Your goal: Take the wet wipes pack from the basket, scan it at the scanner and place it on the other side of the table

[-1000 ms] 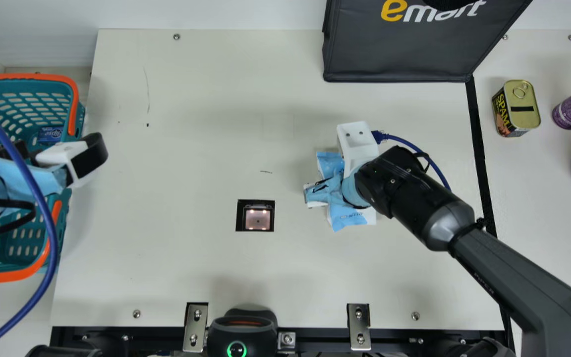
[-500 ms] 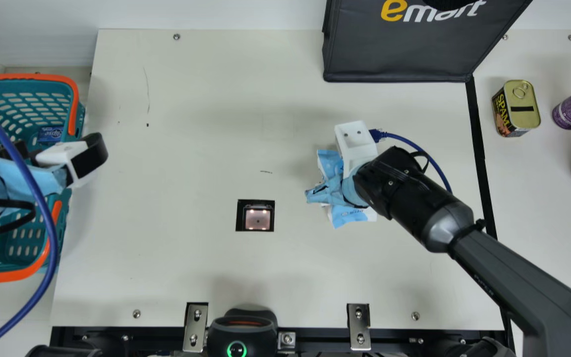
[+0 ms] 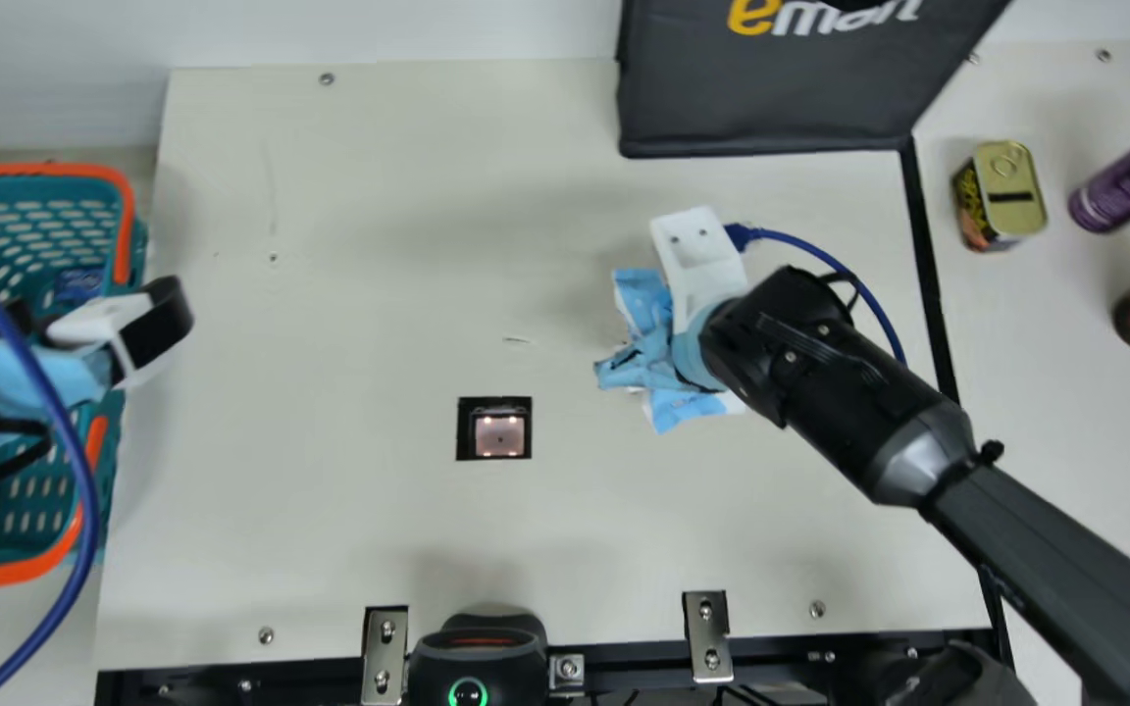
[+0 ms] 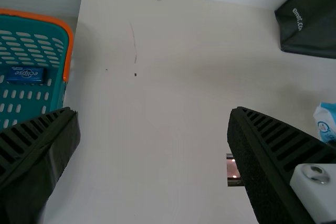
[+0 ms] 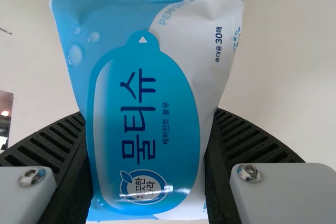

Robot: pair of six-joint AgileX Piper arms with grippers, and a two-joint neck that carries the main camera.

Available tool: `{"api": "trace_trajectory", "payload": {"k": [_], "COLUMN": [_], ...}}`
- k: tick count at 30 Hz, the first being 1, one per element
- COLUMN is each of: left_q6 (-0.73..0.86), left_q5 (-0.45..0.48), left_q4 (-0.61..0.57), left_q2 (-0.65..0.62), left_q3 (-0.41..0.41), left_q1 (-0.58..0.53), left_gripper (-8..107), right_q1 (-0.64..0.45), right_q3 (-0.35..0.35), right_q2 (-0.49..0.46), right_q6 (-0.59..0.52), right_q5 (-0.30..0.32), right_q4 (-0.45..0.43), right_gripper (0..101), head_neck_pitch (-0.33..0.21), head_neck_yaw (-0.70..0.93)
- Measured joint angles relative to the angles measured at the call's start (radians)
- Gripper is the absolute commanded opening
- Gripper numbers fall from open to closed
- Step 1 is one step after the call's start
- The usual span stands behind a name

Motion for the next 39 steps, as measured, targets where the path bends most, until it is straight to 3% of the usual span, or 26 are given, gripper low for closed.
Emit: {"api": "trace_trajectory", "payload": {"k": [10, 19, 30, 39], "left_q6": [0.0, 0.0, 0.0, 0.0], "left_q5": [0.0, 0.0, 0.0, 0.0], "left_q4": [0.0, 0.0, 0.0, 0.0], "left_q2": [0.0, 0.0, 0.0, 0.0], "left_q3": [0.0, 0.0, 0.0, 0.0], "left_q1": [0.0, 0.0, 0.0, 0.0], "left_gripper": [90, 90, 90, 90], "right_q1": [-0.199, -0.509, -0.891, -1.025], "right_q3": [0.052, 0.105, 0.083, 0.059], "right_q2": [-0.104, -0.191, -0.143, -0.074], "right_q6": [-0.153, -0.383, -0.695, -0.851], "right_q5": [0.023, 0.042, 0.006, -0.055], "right_q4": [0.081, 0.171, 0.211, 0.203], "right_gripper": [0, 0, 0, 0], "head_neck_pitch": [0.0, 0.0, 0.0, 0.0], "head_neck_yaw": [-0.224, -0.249, -0.249, -0.249]}}
